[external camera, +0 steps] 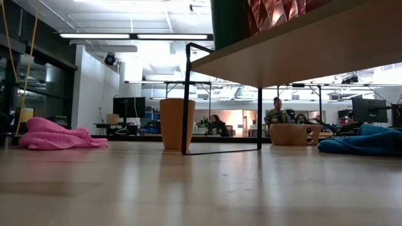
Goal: Stack small to large cups/mugs on shelf
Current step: Put the orange cup on the shelf
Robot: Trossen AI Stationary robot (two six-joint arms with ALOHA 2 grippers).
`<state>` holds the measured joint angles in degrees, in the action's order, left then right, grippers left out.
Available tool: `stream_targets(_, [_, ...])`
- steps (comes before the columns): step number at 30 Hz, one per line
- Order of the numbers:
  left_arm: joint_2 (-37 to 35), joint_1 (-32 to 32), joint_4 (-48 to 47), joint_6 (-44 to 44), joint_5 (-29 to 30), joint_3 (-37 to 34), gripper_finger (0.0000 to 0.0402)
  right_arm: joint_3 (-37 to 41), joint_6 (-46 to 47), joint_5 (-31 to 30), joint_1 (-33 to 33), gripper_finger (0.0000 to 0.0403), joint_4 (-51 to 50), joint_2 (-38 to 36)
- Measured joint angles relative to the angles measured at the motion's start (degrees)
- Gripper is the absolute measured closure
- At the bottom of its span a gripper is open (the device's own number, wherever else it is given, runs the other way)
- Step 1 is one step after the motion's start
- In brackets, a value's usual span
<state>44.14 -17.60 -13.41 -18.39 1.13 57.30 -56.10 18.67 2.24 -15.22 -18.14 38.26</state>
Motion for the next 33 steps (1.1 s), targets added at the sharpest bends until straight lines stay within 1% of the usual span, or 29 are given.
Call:
stream_targets(2, [0.27, 0.01, 0.05, 0.04, 0.0, 0.02, 0.0136, 0.0, -0.94, -0.02, 0.0, 0.0265, -0.45, 0.0])
stream_targets(5, [0.52, 0.02, -0.11, 0.08, 0.0, 0.0, 0.0132, 0.0, -1.2, -0.02, 0.0, 0.0365, -1.26, 0.0])
stream_targets(6, [0.75, 0.0, 0.06, 0.09, 0.0, 0.02, 0.0132, 0.0, -1.19, -0.02, 0.0, 0.0383, -1.51, 0.0])
stream_targets(9, [1.84, 0.02, 0.06, -1.51, 0.02, 0.14, 0.0137, 0.0, -0.95, -0.02, 0.0, 0.0389, -2.14, 0.0])
stream_targets(12, [6.48, 0.04, -1.67, -4.68, 0.54, 2.44, 0.0143, 0.0, -0.97, -0.02, 0.0, 0.04, -2.65, 0.0])
stream_targets(16, [17.23, 0.04, -9.29, -6.47, 2.2, 8.77, 0.0149, -0.02, -0.76, -0.04, 0.0, 0.0401, -2.64, 0.0])
stream_targets(20, [29.34, -0.04, -20.35, -9.83, 5.23, 16.53, 0.0149, -0.04, -0.84, -0.04, 0.0, 0.0402, -2.86, 0.0])
stream_targets(24, [40.29, -0.04, -33.11, -10.92, 7.59, 22.67, 0.0149, -0.04, -0.78, -0.04, 0.0, 0.0402, -3.75, 0.02])
stream_targets(26, [44.5, -0.04, -37.61, -11.56, 8.42, 24.3, 0.0149, -0.04, -0.76, -0.04, -0.02, 0.0402, -3.92, 0.0])
stream_targets(29, [48.87, -0.04, -40.86, -12.44, 10.22, 24.7, 0.0149, -0.04, -0.76, -0.05, -0.01, 0.0403, -3.95, 0.0])
stream_targets(33, [52.51, -0.11, -41.94, -13.89, 13.91, 24.65, 0.0149, -0.04, -0.76, -0.04, 0.0, 0.0403, -4.03, 0.0])
